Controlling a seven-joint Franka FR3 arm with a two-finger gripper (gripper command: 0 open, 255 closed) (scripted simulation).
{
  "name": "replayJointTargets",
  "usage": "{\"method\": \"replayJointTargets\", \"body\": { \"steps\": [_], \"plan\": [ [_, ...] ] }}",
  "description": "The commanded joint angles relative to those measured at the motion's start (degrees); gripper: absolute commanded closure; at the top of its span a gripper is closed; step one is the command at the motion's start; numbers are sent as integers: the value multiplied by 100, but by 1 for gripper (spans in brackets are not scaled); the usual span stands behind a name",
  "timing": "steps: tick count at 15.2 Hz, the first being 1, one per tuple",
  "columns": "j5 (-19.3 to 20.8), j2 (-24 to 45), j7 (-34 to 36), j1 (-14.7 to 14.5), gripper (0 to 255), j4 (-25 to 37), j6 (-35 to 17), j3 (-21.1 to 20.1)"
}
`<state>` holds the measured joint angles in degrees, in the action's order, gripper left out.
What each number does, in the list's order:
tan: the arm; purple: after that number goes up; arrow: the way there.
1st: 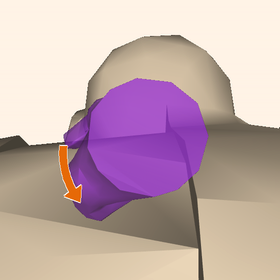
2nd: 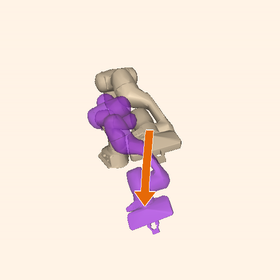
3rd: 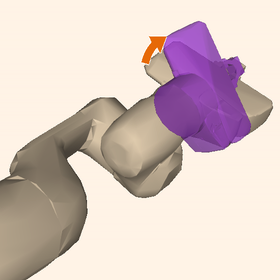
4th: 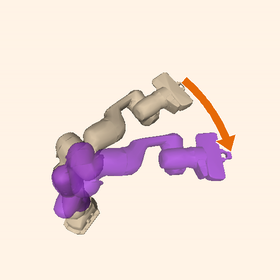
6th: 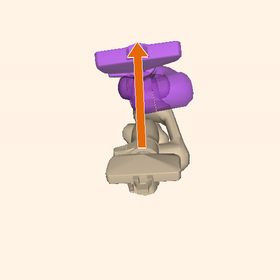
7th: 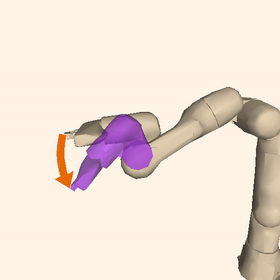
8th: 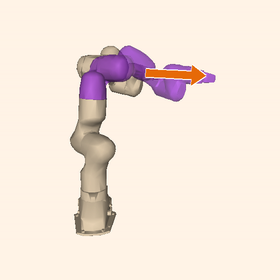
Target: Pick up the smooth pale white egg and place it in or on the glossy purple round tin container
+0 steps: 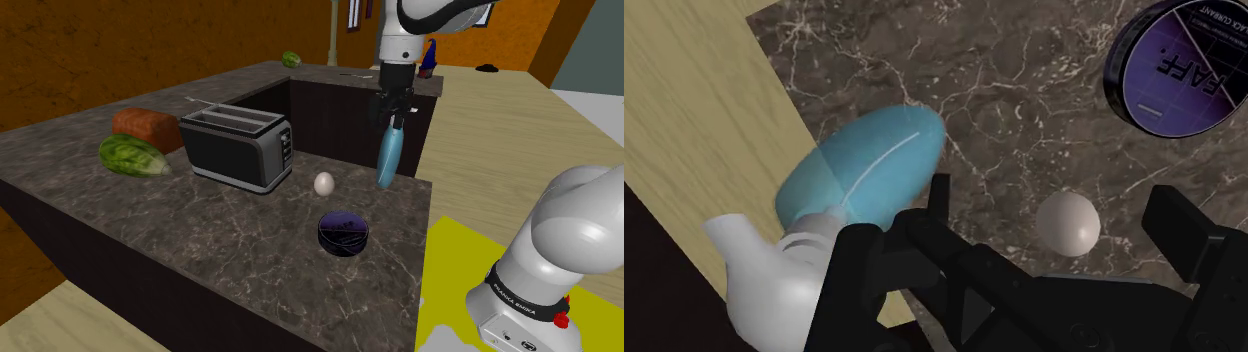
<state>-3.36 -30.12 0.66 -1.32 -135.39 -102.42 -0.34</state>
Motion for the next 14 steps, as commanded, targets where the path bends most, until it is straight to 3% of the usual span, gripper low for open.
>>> {"method": "replayJointTargets", "body": {
  "steps": [1,14],
  "plan": [
    [-99,458,103,-63,0,132,-239,-84],
    [-477,3438,411,-311,0,1625,-1166,-363]
  ]
}}
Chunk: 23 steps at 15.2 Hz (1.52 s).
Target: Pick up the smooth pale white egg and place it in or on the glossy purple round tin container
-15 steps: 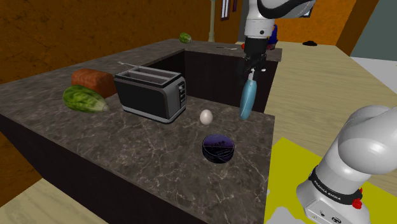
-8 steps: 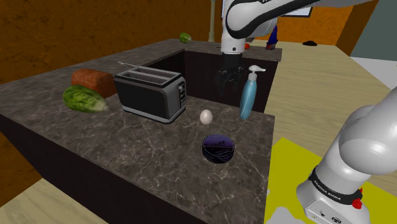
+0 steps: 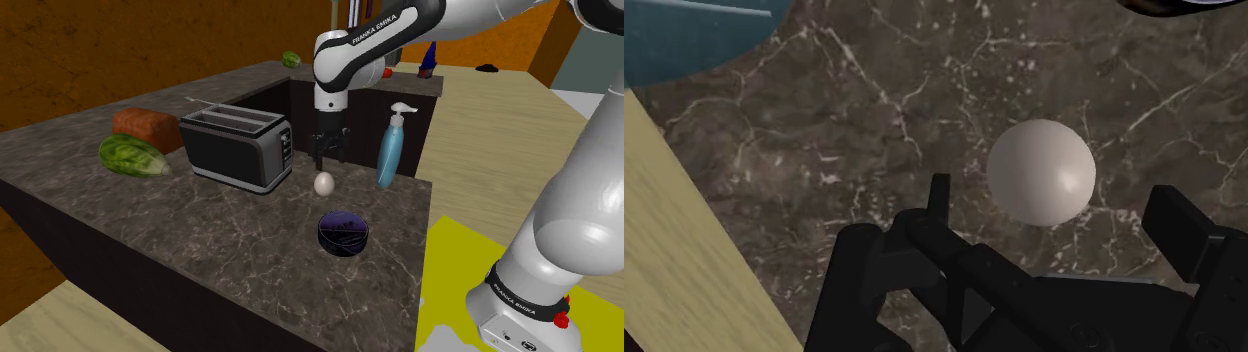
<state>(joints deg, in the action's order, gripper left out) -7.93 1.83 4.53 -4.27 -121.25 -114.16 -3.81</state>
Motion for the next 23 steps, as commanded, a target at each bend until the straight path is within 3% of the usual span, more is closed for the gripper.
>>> {"method": "replayJointTargets", "body": {
  "steps": [1,9,17,18,23],
  "plan": [
    [-40,476,47,-34,0,373,-21,-33],
    [-79,698,32,-77,0,21,-592,-69],
    [-79,698,32,-77,0,21,-592,-69],
    [-79,698,32,-77,255,21,-592,-69],
    [-79,697,31,-77,255,21,-591,-68]
  ]
}}
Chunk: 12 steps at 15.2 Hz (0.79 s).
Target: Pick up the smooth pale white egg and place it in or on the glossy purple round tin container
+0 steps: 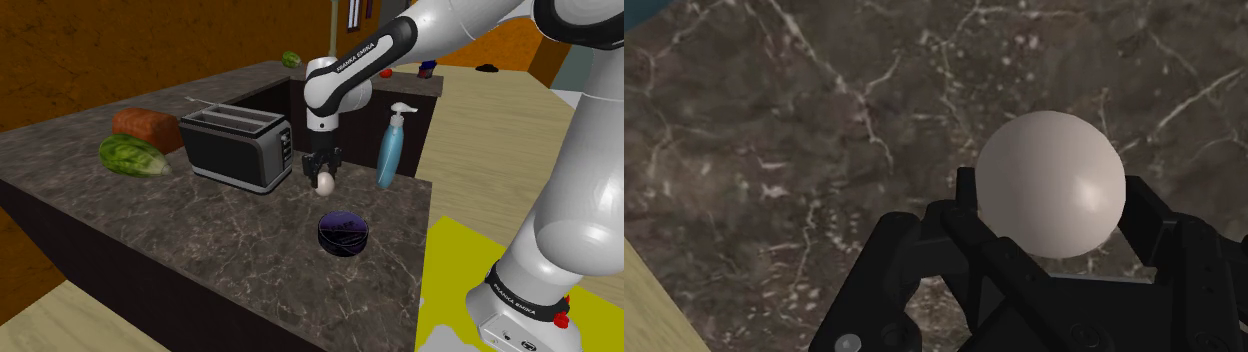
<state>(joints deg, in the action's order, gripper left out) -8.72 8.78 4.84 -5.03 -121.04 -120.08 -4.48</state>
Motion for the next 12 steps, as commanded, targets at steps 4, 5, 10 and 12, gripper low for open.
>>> {"method": "replayJointTargets", "body": {
  "steps": [4,5,10,12],
  "plan": [
    [-1,3,0,-2,255,-1,-1,-2],
    [2,-40,9,0,255,27,70,-1],
    [14,-238,51,6,255,186,425,3],
    [18,-310,67,9,255,258,568,5]
  ]
}}
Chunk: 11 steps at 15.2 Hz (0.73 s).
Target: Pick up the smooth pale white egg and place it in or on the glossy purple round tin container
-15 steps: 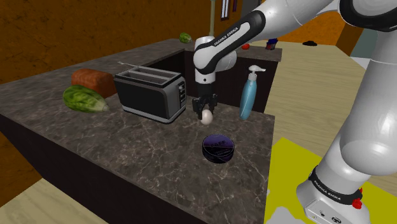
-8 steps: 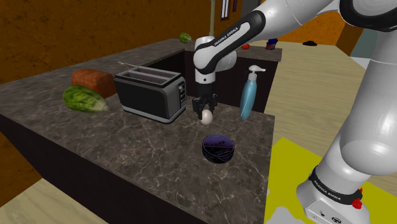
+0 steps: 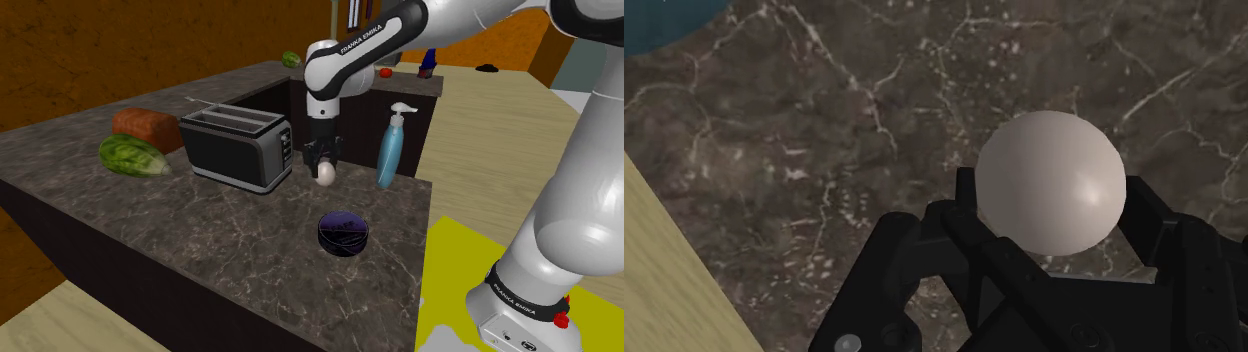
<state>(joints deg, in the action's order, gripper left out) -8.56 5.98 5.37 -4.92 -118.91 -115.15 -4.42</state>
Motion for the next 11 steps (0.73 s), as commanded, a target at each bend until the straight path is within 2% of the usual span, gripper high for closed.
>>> {"method": "replayJointTargets", "body": {
  "steps": [1,11],
  "plan": [
    [5,-65,23,0,255,83,147,0],
    [24,-347,106,13,255,529,871,9]
  ]
}}
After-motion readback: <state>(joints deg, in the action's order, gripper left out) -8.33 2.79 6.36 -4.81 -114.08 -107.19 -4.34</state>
